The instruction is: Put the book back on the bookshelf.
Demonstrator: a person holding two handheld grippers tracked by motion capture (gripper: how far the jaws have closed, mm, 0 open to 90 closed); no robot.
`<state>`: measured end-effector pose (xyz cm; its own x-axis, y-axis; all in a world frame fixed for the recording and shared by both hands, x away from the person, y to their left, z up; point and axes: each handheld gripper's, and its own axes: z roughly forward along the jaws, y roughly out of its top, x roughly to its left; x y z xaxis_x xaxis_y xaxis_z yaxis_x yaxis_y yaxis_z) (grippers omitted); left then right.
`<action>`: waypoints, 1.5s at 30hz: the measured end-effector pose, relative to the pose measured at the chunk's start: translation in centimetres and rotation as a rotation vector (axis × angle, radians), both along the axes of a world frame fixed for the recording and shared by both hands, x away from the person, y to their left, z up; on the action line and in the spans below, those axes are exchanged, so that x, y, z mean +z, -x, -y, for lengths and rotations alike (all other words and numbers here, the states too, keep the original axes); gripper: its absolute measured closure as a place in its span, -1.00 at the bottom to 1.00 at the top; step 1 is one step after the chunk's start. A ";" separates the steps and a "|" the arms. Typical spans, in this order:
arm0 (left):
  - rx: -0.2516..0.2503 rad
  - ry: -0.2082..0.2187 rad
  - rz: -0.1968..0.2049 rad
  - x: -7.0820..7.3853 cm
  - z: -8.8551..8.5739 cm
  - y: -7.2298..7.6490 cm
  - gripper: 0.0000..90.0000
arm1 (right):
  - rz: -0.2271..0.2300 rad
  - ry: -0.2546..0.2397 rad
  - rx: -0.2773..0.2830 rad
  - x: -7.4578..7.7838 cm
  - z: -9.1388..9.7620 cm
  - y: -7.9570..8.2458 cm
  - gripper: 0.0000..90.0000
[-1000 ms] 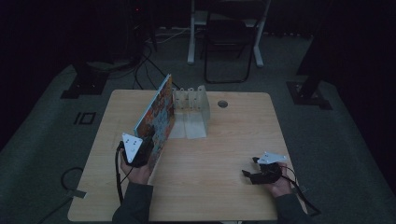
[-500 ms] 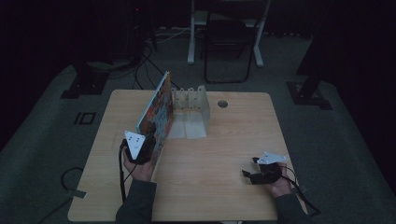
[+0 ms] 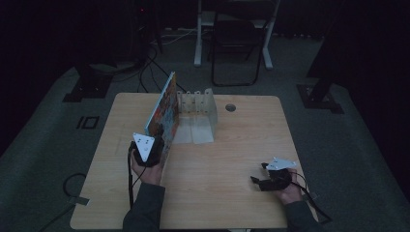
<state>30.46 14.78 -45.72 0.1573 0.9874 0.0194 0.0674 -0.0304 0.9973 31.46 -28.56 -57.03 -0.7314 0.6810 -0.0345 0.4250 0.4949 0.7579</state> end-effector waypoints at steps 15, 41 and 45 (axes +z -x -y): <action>0.026 -0.010 0.005 -0.1 0.7 -0.9 0.81 | 0.003 0.004 0.000 0.0 0.1 0.1 -0.49; 0.047 0.008 0.021 -0.4 0.9 -1.5 0.80 | 0.003 0.004 0.001 0.0 0.1 0.1 -0.49; 0.053 0.010 0.023 -0.5 0.8 -1.6 0.80 | 0.003 0.004 0.000 0.0 0.1 0.1 -0.49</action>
